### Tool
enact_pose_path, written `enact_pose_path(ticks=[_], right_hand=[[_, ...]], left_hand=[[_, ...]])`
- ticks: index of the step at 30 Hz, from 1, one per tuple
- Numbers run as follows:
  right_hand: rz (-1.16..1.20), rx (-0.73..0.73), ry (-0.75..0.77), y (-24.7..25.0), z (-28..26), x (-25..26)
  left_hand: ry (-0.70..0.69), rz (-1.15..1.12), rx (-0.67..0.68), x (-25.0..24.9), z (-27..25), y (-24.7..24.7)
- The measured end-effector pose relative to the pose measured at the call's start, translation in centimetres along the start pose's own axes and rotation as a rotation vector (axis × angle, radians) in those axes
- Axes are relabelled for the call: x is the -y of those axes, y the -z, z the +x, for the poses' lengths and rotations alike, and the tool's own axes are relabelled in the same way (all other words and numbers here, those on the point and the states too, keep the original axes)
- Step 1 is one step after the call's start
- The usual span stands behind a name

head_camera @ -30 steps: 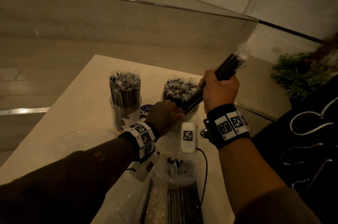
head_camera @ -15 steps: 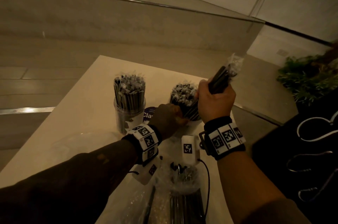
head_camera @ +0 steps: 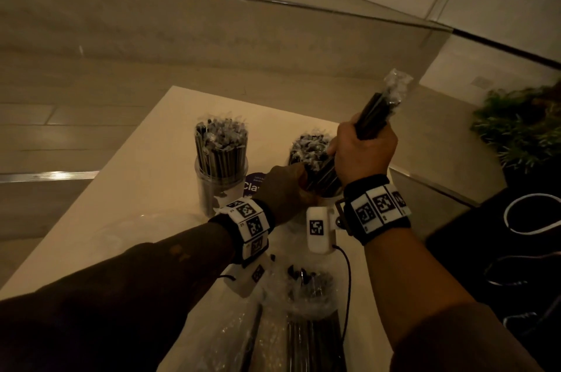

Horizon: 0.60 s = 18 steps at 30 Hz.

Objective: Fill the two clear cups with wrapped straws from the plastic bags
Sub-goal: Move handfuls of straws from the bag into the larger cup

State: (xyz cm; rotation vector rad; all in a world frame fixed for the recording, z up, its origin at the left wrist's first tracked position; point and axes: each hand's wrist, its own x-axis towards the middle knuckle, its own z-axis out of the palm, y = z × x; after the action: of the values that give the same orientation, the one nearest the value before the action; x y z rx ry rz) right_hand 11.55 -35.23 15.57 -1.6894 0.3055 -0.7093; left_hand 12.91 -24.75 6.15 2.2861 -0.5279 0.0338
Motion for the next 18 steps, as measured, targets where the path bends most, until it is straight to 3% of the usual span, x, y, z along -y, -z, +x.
enact_pose_path(ticks=[4, 13, 18], right_hand=[[-0.011, -0.060, -0.038, -0.6, 1.2, -0.6], [-0.096, 0.078, 0.058, 1.4, 0.4, -2.8], [-0.122, 0.107, -0.032, 0.9, 1.0, -4.3]], left_hand=[[0.017, -0.008, 0.004, -0.2, 0.2, 0.3], [0.012, 0.014, 0.025, -0.3, 0.2, 0.7], [-0.034, 0.008, 0.046, -0.4, 0.2, 0.3]])
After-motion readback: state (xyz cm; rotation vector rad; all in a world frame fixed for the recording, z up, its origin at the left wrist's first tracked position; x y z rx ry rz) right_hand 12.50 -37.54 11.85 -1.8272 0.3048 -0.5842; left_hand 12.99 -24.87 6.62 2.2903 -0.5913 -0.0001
